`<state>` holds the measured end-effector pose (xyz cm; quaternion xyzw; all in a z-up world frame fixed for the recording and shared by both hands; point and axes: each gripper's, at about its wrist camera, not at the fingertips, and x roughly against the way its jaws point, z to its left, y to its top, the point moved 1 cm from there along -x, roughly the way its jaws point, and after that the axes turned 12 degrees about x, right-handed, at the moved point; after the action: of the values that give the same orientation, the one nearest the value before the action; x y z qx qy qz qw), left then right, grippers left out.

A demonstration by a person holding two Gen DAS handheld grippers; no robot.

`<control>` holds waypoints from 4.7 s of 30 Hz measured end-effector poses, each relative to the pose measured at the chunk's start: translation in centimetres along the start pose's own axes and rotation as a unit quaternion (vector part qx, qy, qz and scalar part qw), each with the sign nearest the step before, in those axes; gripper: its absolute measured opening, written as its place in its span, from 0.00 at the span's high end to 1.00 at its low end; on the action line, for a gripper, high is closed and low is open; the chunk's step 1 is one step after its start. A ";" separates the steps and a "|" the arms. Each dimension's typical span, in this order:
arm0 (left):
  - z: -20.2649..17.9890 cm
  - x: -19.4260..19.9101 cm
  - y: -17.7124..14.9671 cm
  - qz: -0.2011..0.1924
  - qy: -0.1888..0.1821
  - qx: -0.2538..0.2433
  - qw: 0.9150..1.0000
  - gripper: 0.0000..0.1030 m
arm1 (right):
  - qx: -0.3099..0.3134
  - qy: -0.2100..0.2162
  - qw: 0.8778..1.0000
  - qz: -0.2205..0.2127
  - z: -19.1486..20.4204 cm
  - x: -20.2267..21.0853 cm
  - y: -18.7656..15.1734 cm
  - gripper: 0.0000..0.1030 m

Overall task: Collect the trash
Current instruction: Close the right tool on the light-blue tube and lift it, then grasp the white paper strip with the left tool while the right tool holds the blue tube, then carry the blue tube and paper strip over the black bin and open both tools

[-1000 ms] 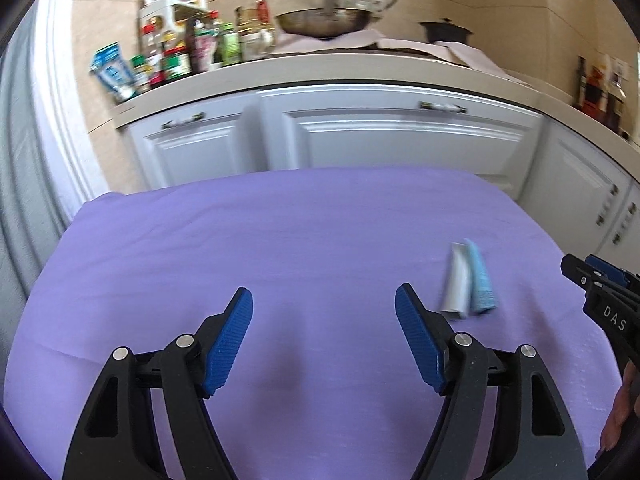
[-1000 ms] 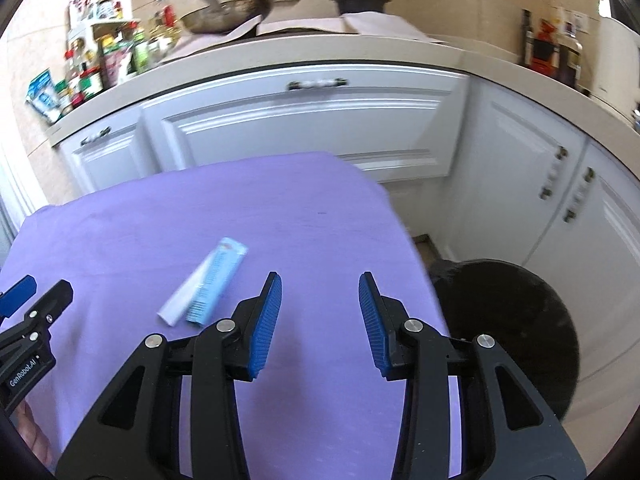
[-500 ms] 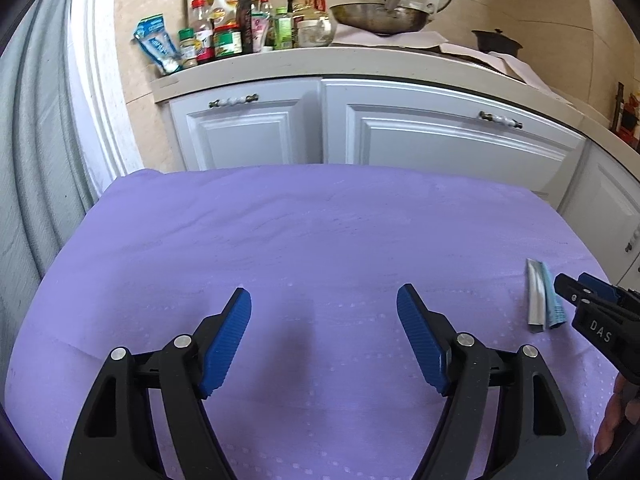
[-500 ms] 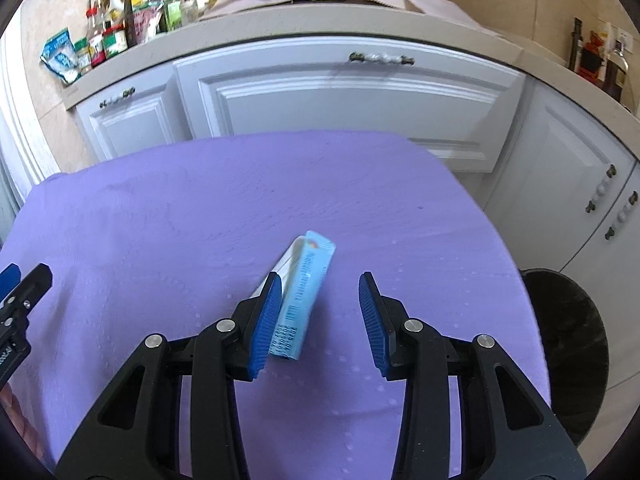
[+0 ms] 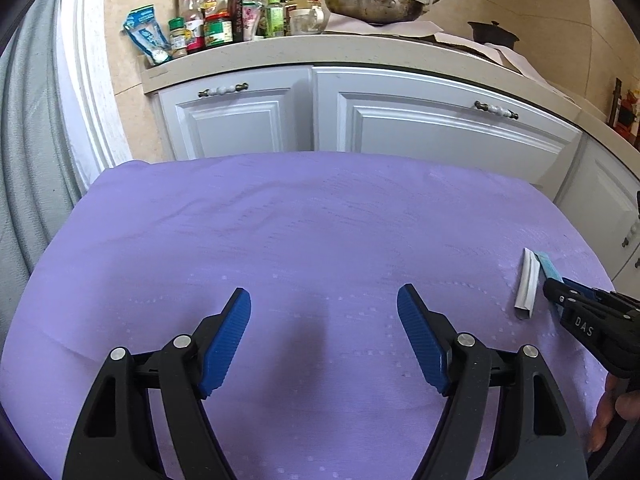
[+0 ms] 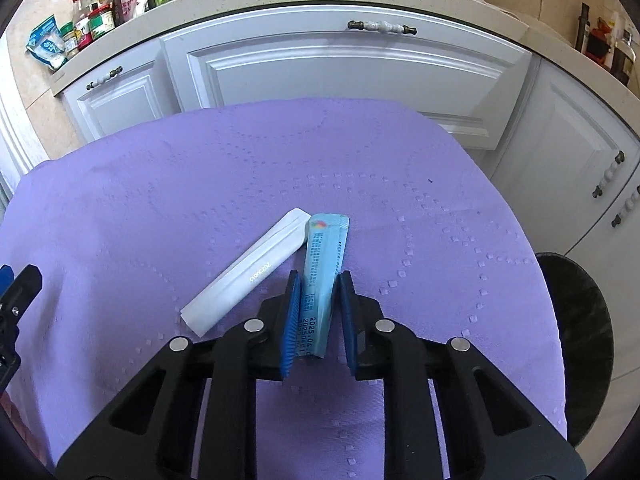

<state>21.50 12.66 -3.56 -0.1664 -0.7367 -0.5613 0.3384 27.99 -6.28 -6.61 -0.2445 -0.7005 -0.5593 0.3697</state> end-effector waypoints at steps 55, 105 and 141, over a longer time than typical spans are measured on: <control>-14.4 -4.9 -3.3 0.086 -0.078 -0.136 0.984 0.52 | -0.049 -0.033 0.998 -0.025 -9.9 2.4 -3.5 0.87; -17.2 10.3 -6.4 -0.038 -0.181 -0.147 0.972 0.90 | -0.123 -0.118 0.980 -0.100 -15.3 15.3 -11.6 0.87; -31.2 6.7 -12.9 -0.001 -0.206 -0.218 0.954 0.64 | -0.177 -0.174 0.965 -0.086 -25.2 11.7 -16.4 0.69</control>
<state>18.35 -21.60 -3.77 -0.3476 -0.6501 -0.6622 0.1341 14.60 -35.58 -4.70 -0.3382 -0.6622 -0.6532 0.1433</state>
